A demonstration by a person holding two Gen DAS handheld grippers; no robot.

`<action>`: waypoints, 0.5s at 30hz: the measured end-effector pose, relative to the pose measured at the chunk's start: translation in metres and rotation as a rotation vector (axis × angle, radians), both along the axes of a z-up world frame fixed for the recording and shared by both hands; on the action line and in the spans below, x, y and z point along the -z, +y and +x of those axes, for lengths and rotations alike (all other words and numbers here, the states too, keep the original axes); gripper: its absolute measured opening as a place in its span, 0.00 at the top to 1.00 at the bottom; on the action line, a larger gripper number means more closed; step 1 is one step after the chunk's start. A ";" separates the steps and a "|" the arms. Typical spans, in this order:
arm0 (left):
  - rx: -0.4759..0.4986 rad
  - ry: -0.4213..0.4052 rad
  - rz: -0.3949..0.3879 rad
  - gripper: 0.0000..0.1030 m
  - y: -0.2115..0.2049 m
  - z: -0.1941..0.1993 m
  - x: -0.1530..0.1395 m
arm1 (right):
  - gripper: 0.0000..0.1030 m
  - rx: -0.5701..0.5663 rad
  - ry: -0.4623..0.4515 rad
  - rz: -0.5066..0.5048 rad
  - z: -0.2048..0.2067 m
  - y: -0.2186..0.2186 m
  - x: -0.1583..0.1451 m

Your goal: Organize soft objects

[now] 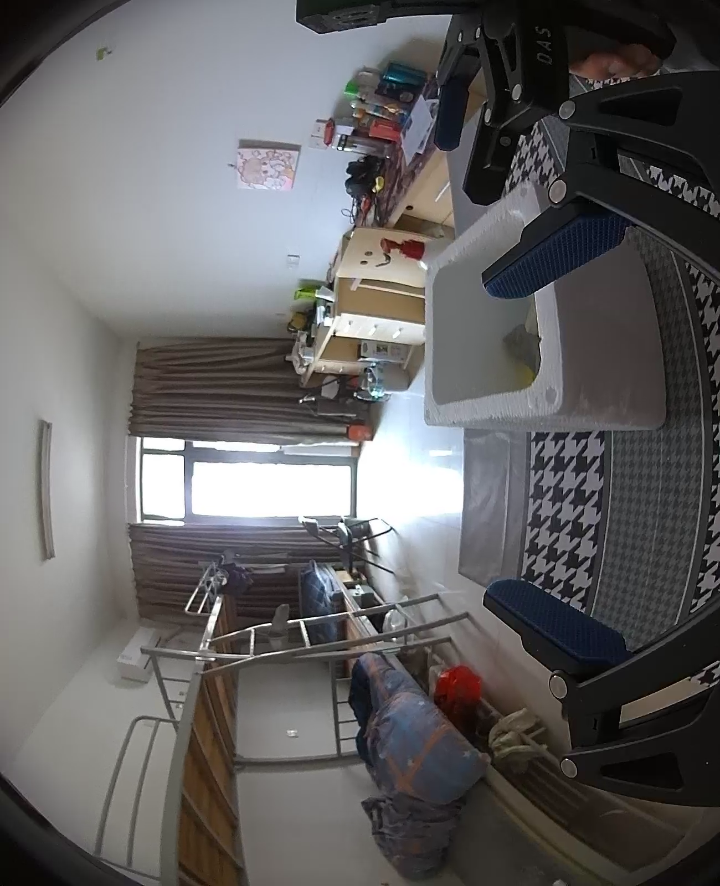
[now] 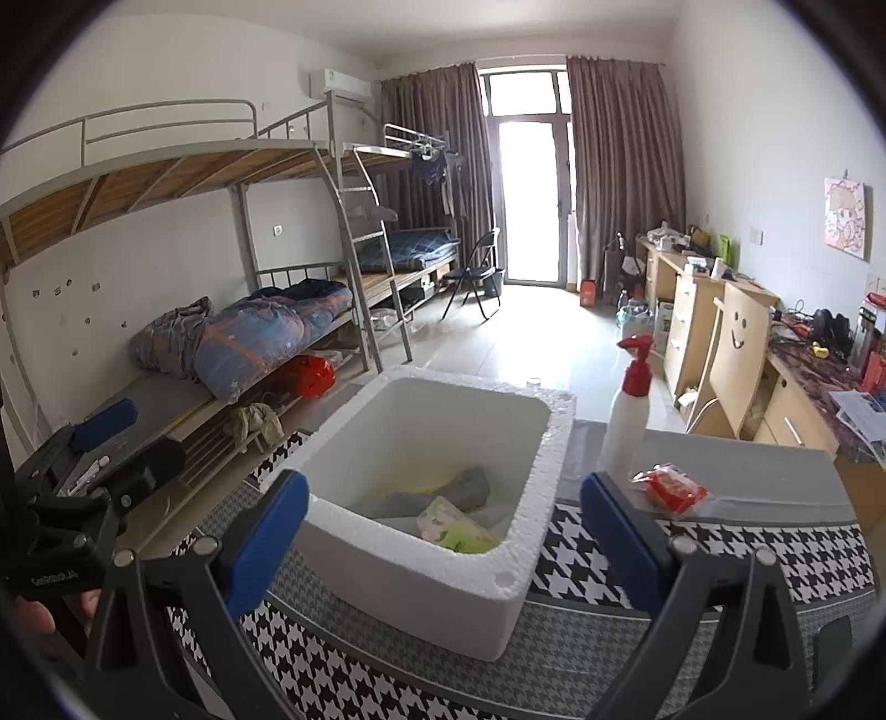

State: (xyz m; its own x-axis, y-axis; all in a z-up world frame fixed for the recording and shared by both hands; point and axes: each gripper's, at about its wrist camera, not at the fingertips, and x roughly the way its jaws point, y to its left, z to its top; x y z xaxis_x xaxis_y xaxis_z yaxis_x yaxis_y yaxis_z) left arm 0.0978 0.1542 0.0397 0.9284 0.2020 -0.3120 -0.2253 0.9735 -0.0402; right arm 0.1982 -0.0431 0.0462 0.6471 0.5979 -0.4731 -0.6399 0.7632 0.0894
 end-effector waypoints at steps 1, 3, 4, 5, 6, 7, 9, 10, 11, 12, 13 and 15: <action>0.000 -0.001 0.002 0.01 -0.001 -0.001 -0.001 | 0.03 0.000 -0.004 0.001 -0.002 -0.002 -0.001; 0.008 -0.002 0.002 0.01 -0.004 -0.003 -0.003 | 0.03 0.012 -0.017 0.000 -0.007 -0.006 -0.002; 0.010 -0.002 0.001 0.01 -0.005 -0.003 -0.003 | 0.03 0.019 -0.021 -0.002 -0.009 -0.008 -0.003; 0.012 -0.002 0.001 0.01 -0.006 -0.004 -0.003 | 0.03 0.024 -0.026 0.001 -0.012 -0.011 -0.003; 0.016 -0.001 0.002 0.01 -0.008 -0.006 -0.003 | 0.03 0.026 -0.028 0.005 -0.013 -0.013 -0.003; 0.021 -0.001 0.003 0.01 -0.009 -0.008 -0.004 | 0.03 0.029 -0.030 0.011 -0.017 -0.016 -0.004; 0.027 -0.004 0.007 0.01 -0.014 -0.011 -0.004 | 0.03 0.035 -0.036 0.015 -0.021 -0.023 -0.004; 0.031 -0.004 0.008 0.01 -0.015 -0.012 -0.005 | 0.03 0.039 -0.041 0.017 -0.023 -0.025 -0.004; 0.036 -0.005 0.009 0.01 -0.018 -0.015 -0.006 | 0.03 0.045 -0.046 0.017 -0.026 -0.028 -0.004; 0.040 -0.008 0.012 0.01 -0.020 -0.017 -0.007 | 0.03 0.047 -0.048 0.018 -0.028 -0.030 -0.005; 0.044 -0.011 0.019 0.01 -0.023 -0.020 -0.008 | 0.03 0.050 -0.050 0.021 -0.030 -0.033 -0.005; 0.052 -0.014 0.031 0.01 -0.028 -0.025 -0.009 | 0.03 0.056 -0.054 0.026 -0.034 -0.038 -0.006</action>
State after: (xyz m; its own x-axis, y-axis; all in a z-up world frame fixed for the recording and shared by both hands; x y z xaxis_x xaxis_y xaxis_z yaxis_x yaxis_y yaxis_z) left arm 0.0726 0.1261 0.0486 0.9419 0.1632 -0.2936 -0.1745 0.9846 -0.0126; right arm 0.1640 -0.0815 0.0522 0.7040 0.5715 -0.4217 -0.6005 0.7960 0.0763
